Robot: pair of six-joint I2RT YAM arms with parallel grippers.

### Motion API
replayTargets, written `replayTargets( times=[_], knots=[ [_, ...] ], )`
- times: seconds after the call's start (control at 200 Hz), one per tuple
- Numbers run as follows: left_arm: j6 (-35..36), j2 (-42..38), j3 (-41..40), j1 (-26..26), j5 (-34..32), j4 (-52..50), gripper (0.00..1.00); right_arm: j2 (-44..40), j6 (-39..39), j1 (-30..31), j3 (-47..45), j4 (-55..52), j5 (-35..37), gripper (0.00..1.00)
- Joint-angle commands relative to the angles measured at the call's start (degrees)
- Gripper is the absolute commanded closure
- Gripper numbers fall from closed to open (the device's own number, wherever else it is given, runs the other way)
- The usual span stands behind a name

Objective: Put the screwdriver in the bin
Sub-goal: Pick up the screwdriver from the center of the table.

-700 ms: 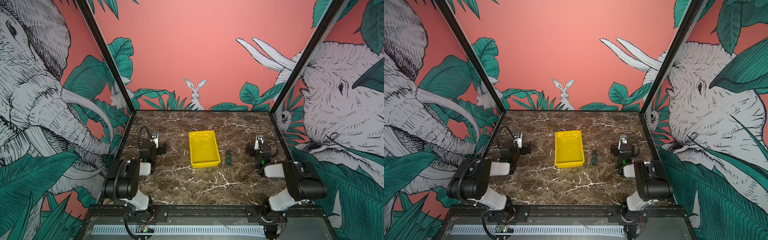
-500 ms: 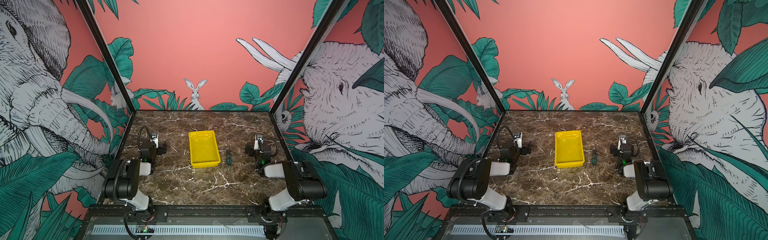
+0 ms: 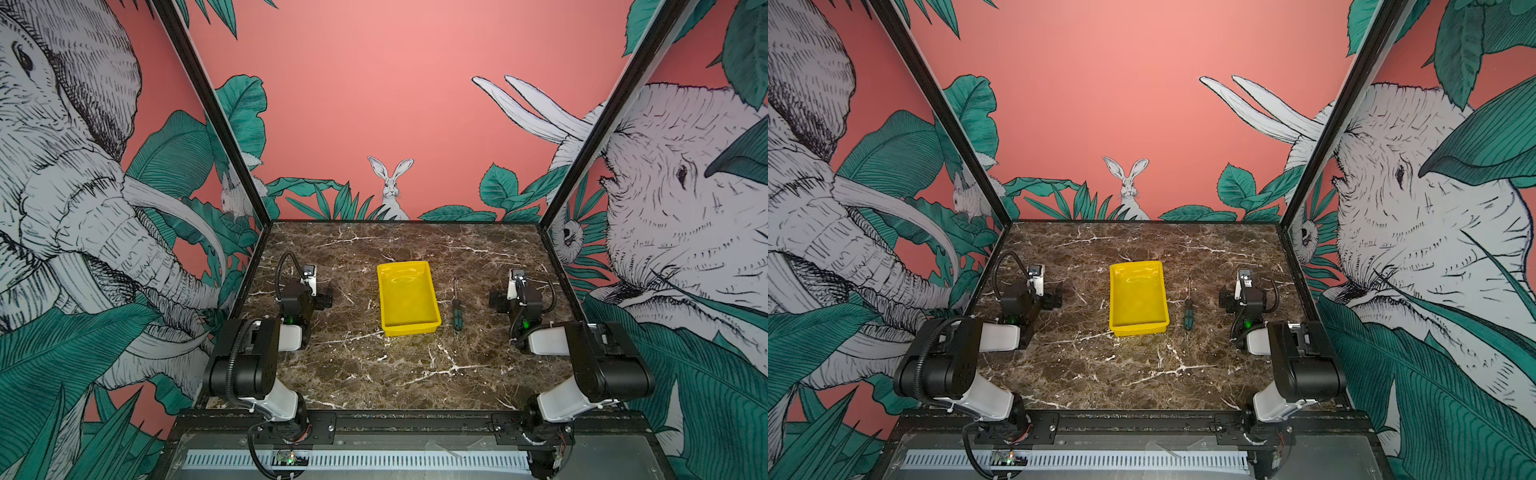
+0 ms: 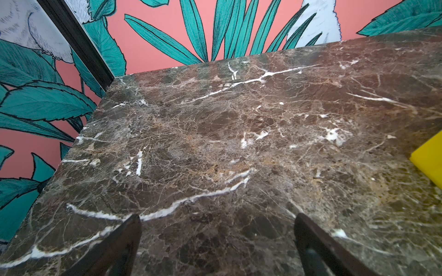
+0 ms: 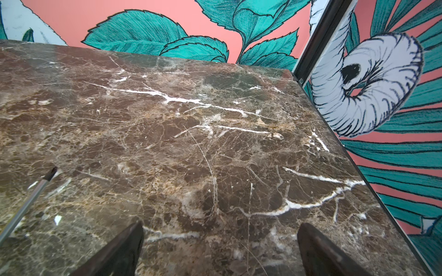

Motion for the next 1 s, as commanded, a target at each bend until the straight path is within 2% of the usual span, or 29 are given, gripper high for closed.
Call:
replayTargets(
  times=[0.0,0.24,0.43,0.565,0.635,0.695,0.745,0.871,0.996],
  knots=[
    [0.0,-0.3,0.8,-0.2,-0.2,-0.4,0.0,-0.4,-0.7,-0.2,-0.5,3.3,-1.1,0.01],
    [-0.2,-0.3,1.0,-0.1,-0.5,-0.9,0.0,-0.5,-1.0,-0.1,-2.2,6.3,-2.0,0.01],
    [-0.1,-0.3,1.1,-0.2,-0.5,-1.1,0.0,-0.2,-3.4,0.0,-6.3,14.3,-8.4,0.01],
    [-0.2,-0.3,0.9,-0.2,-0.5,-0.9,0.0,-0.5,-3.2,-0.1,-2.9,7.5,-7.9,0.01],
    [-0.2,-0.3,0.9,-0.2,-0.5,-0.7,0.0,-0.5,-2.2,-0.2,0.0,2.1,-5.5,0.01],
    [0.0,-0.4,0.9,-0.4,-1.0,-0.7,0.0,-0.3,0.1,-0.3,1.2,0.1,-0.4,0.01],
    [-0.2,-0.3,0.8,-0.3,-1.0,-0.5,0.0,-0.6,0.5,-0.7,1.1,-0.4,0.3,0.01],
    [-0.9,-0.3,1.0,-0.4,-3.4,-0.9,0.0,-2.0,0.3,-0.7,-0.2,1.4,-1.0,0.01],
    [-0.9,-0.3,0.9,-0.5,-3.2,-0.6,0.0,-6.8,0.4,-0.7,0.6,-4.3,-0.8,0.01]
  ],
)
